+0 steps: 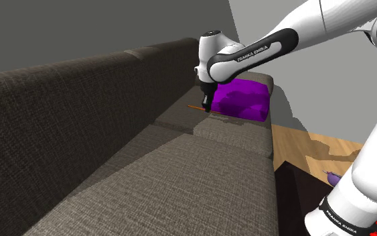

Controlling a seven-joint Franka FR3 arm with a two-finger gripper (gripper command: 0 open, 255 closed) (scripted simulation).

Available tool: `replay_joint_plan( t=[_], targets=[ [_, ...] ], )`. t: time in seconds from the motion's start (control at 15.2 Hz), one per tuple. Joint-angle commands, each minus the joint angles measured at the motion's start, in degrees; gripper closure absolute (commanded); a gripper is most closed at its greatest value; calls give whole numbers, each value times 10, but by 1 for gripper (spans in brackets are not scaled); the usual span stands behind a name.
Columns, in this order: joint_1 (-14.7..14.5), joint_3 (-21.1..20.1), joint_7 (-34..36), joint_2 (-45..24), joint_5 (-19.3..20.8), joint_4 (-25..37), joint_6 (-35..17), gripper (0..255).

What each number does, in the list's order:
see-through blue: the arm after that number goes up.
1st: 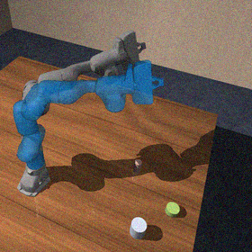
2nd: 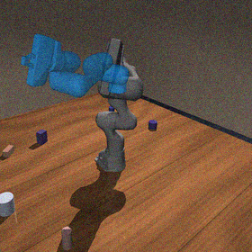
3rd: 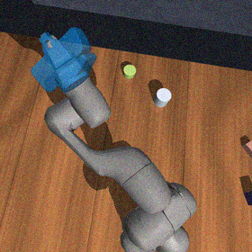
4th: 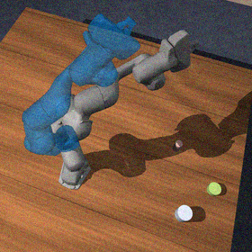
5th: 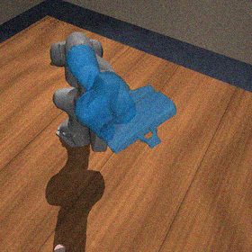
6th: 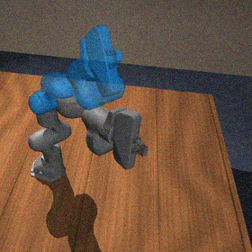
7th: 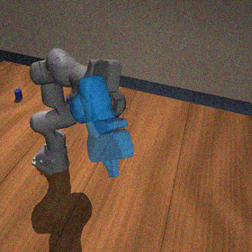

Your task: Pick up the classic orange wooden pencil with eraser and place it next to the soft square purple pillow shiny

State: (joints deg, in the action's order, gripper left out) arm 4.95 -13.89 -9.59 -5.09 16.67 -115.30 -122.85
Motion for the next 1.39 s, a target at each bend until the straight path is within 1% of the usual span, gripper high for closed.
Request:
replay_joint_plan(
  t=[0.0,0.66,1.19,1.25,1.32],
  targets=[
    [0,1,5,-7,4,-7,-13,255],
    [-1,5,34,-45,32,-40,-79,255],
    [-1,5,34,-45,31,-40,-79,255],
    [-1,5,34,-45,31,-40,-79,0],
    [-1,5,34,-45,31,-40,-79,0]
  ],
)
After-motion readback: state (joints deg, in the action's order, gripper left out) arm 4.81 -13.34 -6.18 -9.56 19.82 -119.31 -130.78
